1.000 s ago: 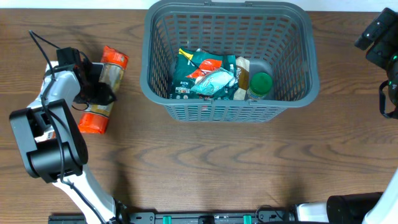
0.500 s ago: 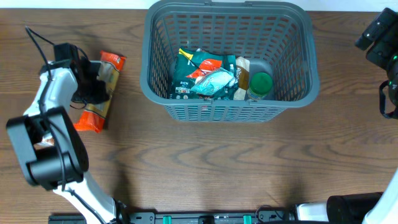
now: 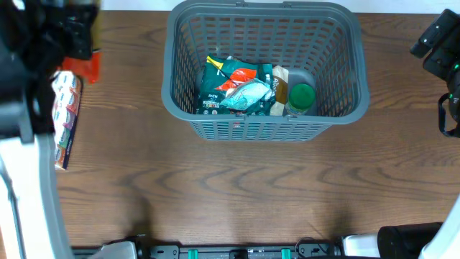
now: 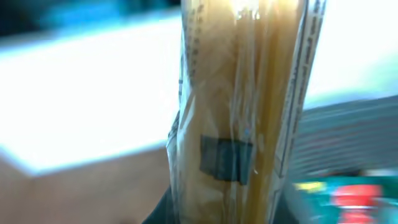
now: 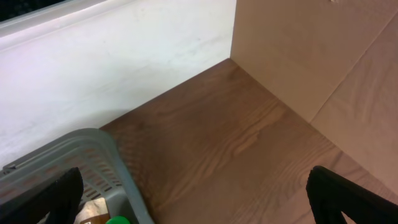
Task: Pack container
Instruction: 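Swing the spaghetti pack over the basket and drop it in, then move the left gripper to the white-and-pink multipack box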
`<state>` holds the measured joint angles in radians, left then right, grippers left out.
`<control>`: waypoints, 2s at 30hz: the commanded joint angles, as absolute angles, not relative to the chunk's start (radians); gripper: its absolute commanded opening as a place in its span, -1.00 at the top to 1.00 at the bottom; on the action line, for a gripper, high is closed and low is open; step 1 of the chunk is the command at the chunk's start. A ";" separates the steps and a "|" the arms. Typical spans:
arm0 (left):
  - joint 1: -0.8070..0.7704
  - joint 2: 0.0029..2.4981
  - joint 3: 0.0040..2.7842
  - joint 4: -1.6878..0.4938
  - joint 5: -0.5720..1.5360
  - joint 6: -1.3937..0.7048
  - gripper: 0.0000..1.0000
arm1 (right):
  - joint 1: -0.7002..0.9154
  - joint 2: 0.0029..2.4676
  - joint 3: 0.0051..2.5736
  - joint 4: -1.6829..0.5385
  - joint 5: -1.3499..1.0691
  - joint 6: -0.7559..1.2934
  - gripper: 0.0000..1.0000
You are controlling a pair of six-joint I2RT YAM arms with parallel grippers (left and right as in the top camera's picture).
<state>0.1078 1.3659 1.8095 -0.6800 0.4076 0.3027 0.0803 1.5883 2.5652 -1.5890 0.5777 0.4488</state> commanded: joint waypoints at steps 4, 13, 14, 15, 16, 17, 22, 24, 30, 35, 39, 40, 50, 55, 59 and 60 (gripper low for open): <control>-0.085 1.378 1.822 -0.674 0.708 0.450 0.89 | 0.073 1.589 2.564 -1.591 0.594 0.463 -0.98; -0.351 1.523 1.822 -0.677 0.747 0.674 0.89 | 0.072 1.589 2.564 -1.591 0.594 0.463 -0.99; -0.373 1.543 1.822 -0.676 0.749 0.685 0.89 | 0.072 1.589 2.564 -1.591 0.594 0.463 -0.99; -0.393 1.565 1.822 -0.676 0.749 0.692 0.89 | 0.072 1.589 2.564 -1.591 0.594 0.463 -0.99; -0.415 1.590 1.822 -0.678 0.749 0.704 0.89 | 0.073 1.589 2.564 -1.591 0.594 0.463 -0.98; -0.432 1.612 1.822 -0.680 0.749 0.712 0.89 | 0.073 1.589 2.564 -1.591 0.594 0.463 -0.98; -0.498 1.720 1.822 -0.751 0.748 0.751 0.88 | 0.073 1.589 2.564 -1.591 0.594 0.463 -0.99; -0.511 1.750 1.822 -0.795 0.748 0.768 0.89 | 0.073 1.589 2.564 -1.591 0.594 0.463 -0.99; -0.516 1.794 1.821 -0.884 0.620 0.775 0.89 | 0.073 1.589 2.564 -1.591 0.594 0.463 -0.99; -0.516 1.794 1.821 -0.942 0.458 0.775 0.89 | 0.073 1.589 2.564 -1.591 0.594 0.463 -0.98; -0.516 1.794 1.821 -0.988 0.425 0.772 0.17 | 0.073 1.589 2.564 -1.591 0.594 0.463 -0.98; -0.516 1.794 1.821 -0.993 0.425 0.767 -0.97 | 0.073 1.589 2.564 -1.591 0.594 0.463 -0.99; -0.508 1.745 1.869 -0.978 0.382 0.674 -0.97 | 0.073 1.589 2.564 -1.591 0.594 0.463 -0.98; -0.475 1.679 1.997 -0.979 0.155 0.540 -0.97 | 0.073 1.589 2.564 -1.591 0.594 0.463 -0.99; -0.397 1.618 2.065 -0.983 -0.127 0.397 -0.97 | 0.073 1.589 2.564 -1.591 0.594 0.463 -0.99; -0.366 1.601 2.066 -0.987 -0.198 0.363 -0.97 | 0.073 1.589 2.564 -1.591 0.594 0.463 -0.98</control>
